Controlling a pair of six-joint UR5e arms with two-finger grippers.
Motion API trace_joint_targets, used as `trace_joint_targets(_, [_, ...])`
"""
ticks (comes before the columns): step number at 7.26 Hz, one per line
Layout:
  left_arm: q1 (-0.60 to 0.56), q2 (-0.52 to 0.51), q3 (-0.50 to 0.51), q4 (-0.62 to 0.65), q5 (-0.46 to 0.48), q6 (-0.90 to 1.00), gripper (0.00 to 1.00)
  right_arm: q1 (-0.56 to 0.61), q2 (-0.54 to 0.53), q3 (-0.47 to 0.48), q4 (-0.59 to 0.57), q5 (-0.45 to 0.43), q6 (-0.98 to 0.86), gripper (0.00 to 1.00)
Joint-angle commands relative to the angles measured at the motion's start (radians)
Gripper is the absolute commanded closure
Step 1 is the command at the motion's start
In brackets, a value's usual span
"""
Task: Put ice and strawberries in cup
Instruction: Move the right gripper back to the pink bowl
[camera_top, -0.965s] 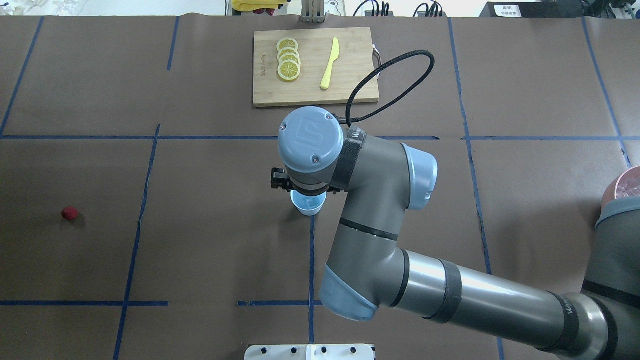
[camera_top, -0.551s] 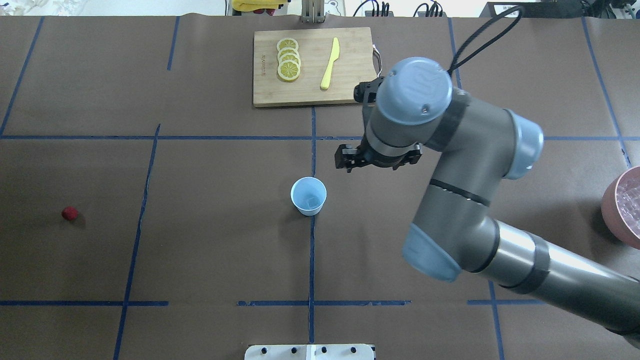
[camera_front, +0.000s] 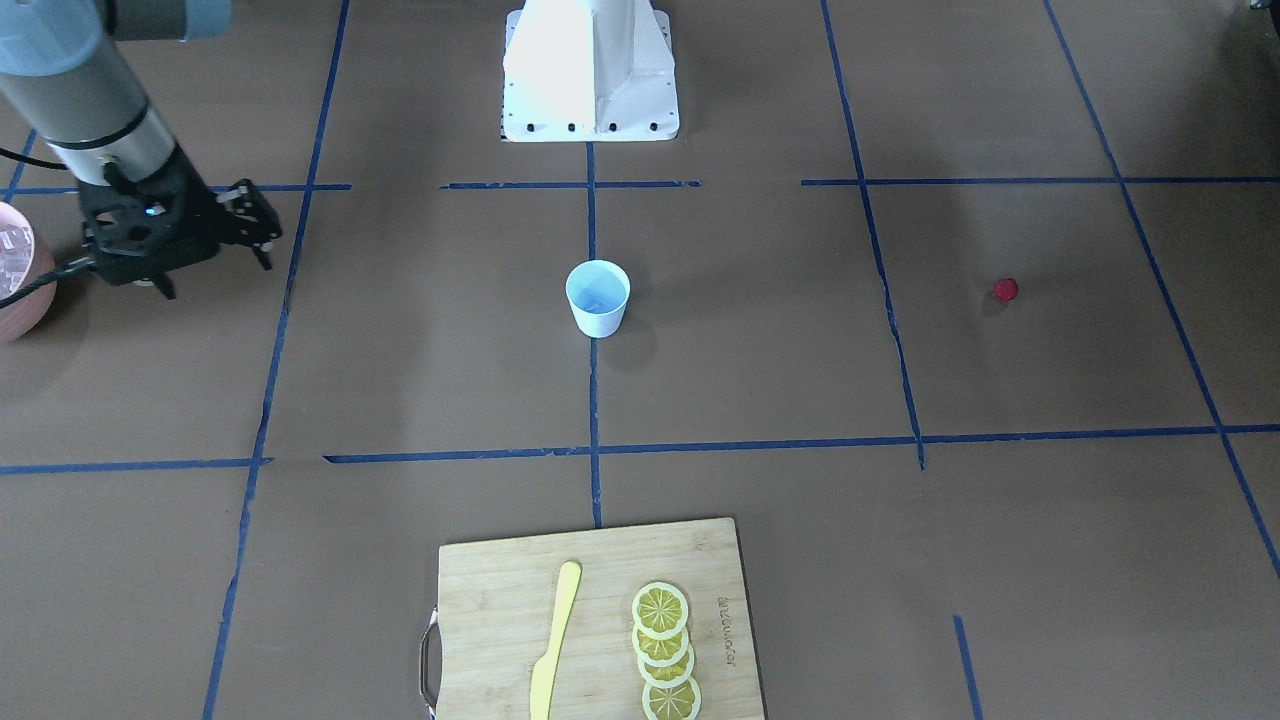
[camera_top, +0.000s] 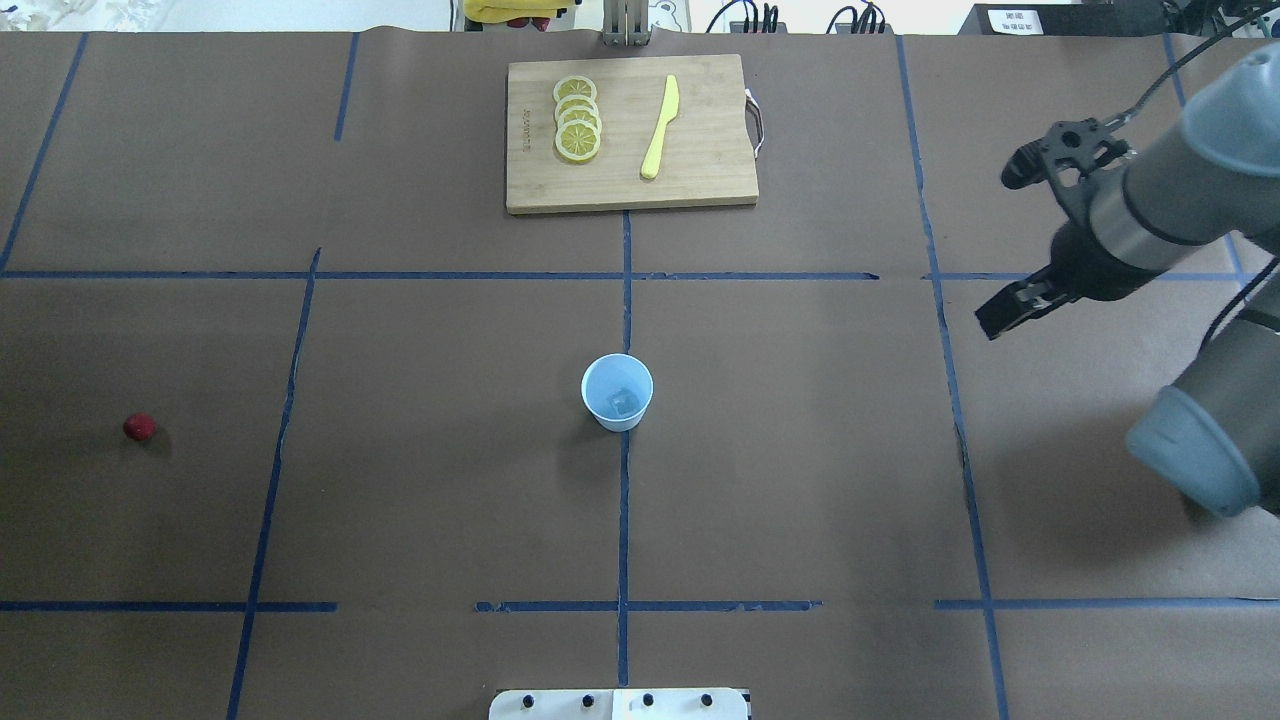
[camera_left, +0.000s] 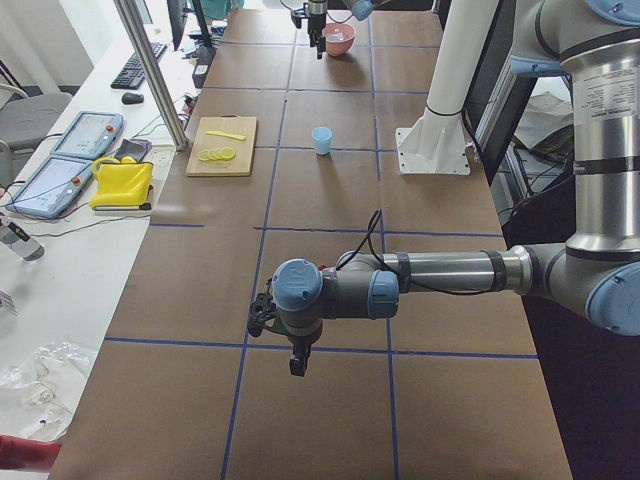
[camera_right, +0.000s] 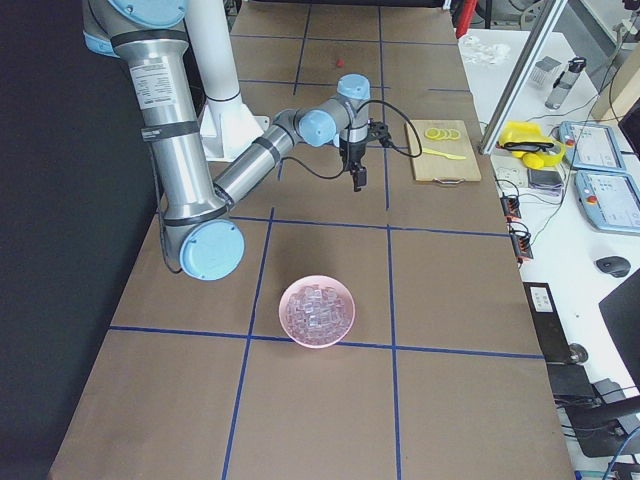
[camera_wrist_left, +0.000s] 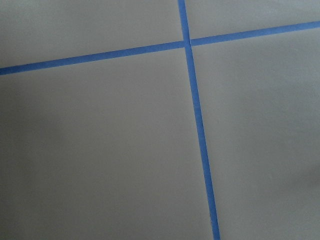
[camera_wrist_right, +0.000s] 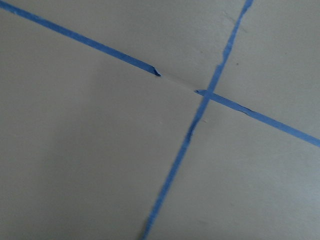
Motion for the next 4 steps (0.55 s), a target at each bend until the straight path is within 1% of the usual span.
trace_joint_targets(1, [0.000,0.000,0.000,0.003,0.000,0.000,0.00,0.113,-0.200,0.006,0.132,0.057,-0.262,0.02])
trace_joint_targets(2, [0.000,0.000,0.000,0.003,0.000,0.001,0.00,0.142,-0.266,0.006,0.183,0.066,-0.361,0.02])
trace_joint_targets(3, [0.000,0.000,0.000,0.003,0.000,0.000,0.00,0.165,-0.326,0.004,0.208,0.065,-0.490,0.02])
trace_joint_targets(4, [0.000,0.002,0.000,0.003,0.000,0.001,0.00,0.191,-0.346,-0.014,0.213,0.066,-0.617,0.03])
